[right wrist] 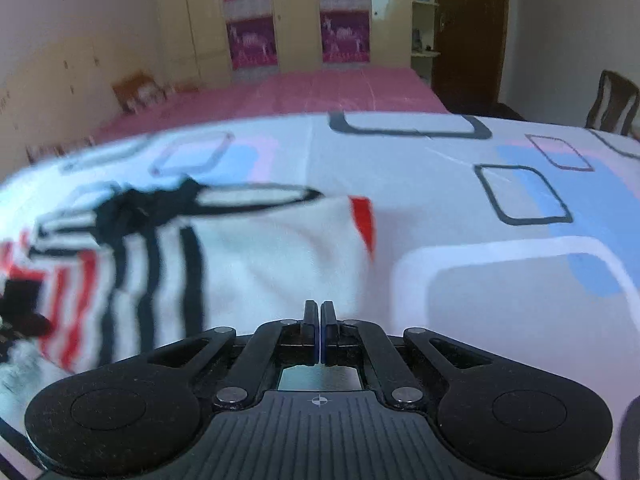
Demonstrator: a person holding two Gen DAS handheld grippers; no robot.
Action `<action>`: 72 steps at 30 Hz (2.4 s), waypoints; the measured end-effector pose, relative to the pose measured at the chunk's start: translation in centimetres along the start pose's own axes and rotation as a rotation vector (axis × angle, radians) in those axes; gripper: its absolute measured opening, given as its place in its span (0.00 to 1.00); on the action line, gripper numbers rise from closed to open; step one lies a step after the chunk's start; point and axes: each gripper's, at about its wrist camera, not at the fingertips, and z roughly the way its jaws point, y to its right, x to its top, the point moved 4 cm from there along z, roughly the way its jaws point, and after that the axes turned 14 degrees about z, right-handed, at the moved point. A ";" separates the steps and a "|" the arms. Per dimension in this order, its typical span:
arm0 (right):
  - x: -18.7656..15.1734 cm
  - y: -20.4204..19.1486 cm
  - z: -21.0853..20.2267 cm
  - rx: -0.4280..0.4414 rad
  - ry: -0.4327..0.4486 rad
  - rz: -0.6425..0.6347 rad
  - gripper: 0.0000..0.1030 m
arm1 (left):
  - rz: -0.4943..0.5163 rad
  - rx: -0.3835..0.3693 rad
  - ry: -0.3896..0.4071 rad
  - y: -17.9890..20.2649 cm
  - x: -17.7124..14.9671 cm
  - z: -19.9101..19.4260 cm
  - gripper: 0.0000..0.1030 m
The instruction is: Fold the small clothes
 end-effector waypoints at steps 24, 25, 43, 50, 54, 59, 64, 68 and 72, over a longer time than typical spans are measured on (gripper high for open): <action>-4.2 -3.6 -2.6 0.028 -0.039 -0.109 0.49 | -0.123 0.152 0.007 -1.4 -0.8 -4.7 0.72; -4.2 -3.7 -3.0 0.026 -0.029 -0.108 0.49 | -0.145 0.138 0.048 -1.6 -0.5 -5.5 0.74; -6.9 -11.0 -3.4 -0.034 -0.033 0.015 0.49 | -0.222 0.090 0.036 -13.7 -8.6 -9.1 0.82; -9.1 -17.9 -2.4 0.011 -0.050 -0.014 0.49 | -0.679 0.287 -0.039 -27.9 -20.6 -15.5 0.43; -9.6 -20.3 -2.1 0.030 -0.062 0.017 0.49 | -0.896 0.230 0.018 -31.6 -23.8 -15.3 0.33; -9.0 -21.4 -2.7 0.021 -0.038 0.013 0.49 | -0.992 0.224 0.081 -34.4 -24.0 -13.5 0.12; -8.0 -19.2 -3.4 -0.027 -0.017 0.041 0.23 | -0.833 0.191 0.177 -34.3 -19.5 -14.3 0.06; -7.4 -16.6 -3.8 -0.054 -0.009 0.093 0.23 | -0.643 0.060 0.256 -29.1 -11.8 -13.8 0.06; -7.4 -14.4 -4.7 -0.056 0.001 0.130 0.23 | -0.546 -0.084 0.291 -22.4 -5.4 -11.8 0.06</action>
